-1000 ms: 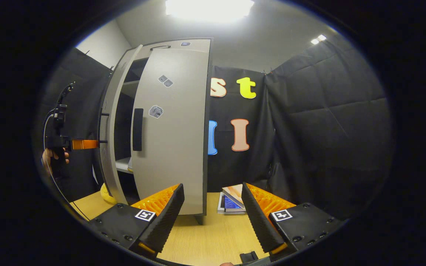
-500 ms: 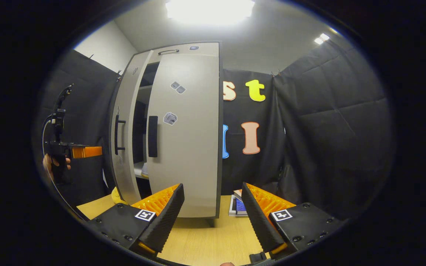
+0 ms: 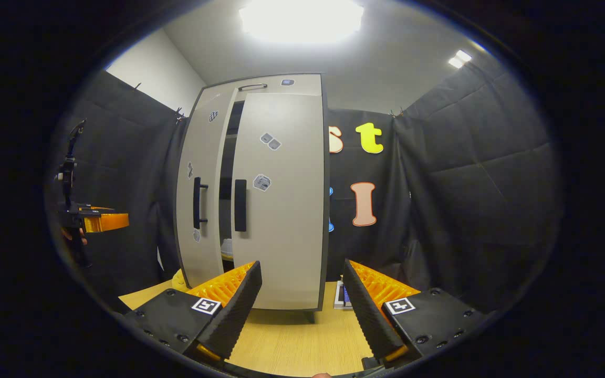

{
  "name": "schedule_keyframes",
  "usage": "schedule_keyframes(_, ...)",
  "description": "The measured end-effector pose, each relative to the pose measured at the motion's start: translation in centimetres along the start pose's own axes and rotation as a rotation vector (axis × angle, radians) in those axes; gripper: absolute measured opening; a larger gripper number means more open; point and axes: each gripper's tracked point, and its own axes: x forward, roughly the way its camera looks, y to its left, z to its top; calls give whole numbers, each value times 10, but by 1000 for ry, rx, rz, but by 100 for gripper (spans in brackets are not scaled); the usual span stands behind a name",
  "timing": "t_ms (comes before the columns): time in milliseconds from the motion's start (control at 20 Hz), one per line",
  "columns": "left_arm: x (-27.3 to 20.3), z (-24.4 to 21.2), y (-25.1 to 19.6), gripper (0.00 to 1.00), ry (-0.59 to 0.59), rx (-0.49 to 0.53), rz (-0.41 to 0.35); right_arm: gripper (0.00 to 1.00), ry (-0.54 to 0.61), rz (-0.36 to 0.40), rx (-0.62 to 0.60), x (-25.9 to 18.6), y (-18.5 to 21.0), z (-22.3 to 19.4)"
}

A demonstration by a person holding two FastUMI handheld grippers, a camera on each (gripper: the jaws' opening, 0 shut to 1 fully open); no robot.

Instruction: Grab one shoe with the right hand and put it into the shoe cabinet, grab the other shoe with the left hand and put it into the shoe cabinet; then close the right door with the right hand and the left door with the left hand.

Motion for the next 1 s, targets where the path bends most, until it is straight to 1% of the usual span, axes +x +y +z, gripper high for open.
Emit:
schedule_keyframes(250,-42,-15,11,95,25,18,9,98,-8,11,-9,-19,11,1)
schedule_keyframes(350,-54,-20,12,97,34,15,12,96,-10,10,-12,-28,12,1)
schedule_keyframes(450,-65,-27,13,99,45,9,13,98,-11,4,-13,-35,12,-1)
schedule_keyframes(500,-69,-30,15,99,49,12,19,98,-13,0,-9,-38,12,-2)
schedule_keyframes(550,-74,-32,16,94,50,16,25,98,-14,-1,-4,-38,12,-2)
schedule_keyframes(750,-84,-36,22,94,45,21,49,98,-18,-3,11,-45,11,-3)
schedule_keyframes(1000,-85,-42,24,94,52,30,55,97,-15,-11,9,-46,9,-4)
